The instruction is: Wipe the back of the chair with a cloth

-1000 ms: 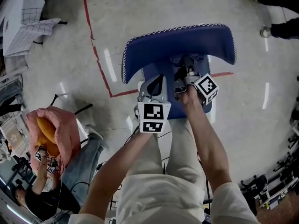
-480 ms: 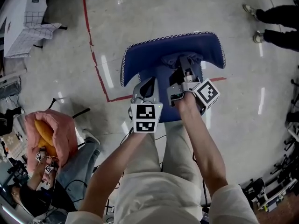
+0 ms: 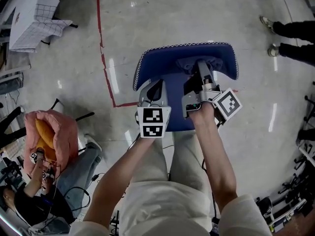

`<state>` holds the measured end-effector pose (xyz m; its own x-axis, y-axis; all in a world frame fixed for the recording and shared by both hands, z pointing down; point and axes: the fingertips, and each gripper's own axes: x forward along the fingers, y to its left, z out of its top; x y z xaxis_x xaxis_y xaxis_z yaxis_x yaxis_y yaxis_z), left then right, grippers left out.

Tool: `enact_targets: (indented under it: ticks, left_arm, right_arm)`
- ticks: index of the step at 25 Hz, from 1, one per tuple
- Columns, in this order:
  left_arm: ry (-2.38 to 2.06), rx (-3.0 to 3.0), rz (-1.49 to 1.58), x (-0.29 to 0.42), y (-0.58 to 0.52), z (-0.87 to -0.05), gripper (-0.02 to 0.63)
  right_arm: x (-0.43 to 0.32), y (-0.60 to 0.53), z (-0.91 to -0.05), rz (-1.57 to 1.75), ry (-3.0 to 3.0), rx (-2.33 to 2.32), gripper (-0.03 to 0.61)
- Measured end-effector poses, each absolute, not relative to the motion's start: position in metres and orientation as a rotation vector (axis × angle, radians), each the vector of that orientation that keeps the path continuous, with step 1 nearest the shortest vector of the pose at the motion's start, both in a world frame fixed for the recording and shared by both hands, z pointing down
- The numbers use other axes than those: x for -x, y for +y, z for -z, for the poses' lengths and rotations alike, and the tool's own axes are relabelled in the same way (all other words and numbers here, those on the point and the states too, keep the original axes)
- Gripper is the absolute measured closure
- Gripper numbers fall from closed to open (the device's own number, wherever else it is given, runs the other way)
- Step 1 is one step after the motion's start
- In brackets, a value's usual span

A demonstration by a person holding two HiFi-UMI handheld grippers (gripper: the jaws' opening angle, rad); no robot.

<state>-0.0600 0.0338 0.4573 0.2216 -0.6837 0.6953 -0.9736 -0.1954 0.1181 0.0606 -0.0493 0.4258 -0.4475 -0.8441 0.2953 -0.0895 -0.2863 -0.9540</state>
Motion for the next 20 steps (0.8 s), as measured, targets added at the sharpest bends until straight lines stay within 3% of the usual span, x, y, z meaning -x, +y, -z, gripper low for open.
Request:
enact_targets:
  ticks: [20]
  left_arm:
    - [-1.526,-1.977,-0.675,0.065,0.04,-0.444,0.614]
  right_arm:
    - [-0.065,-0.049,-0.339,1.58,1.55,1.08,0.52]
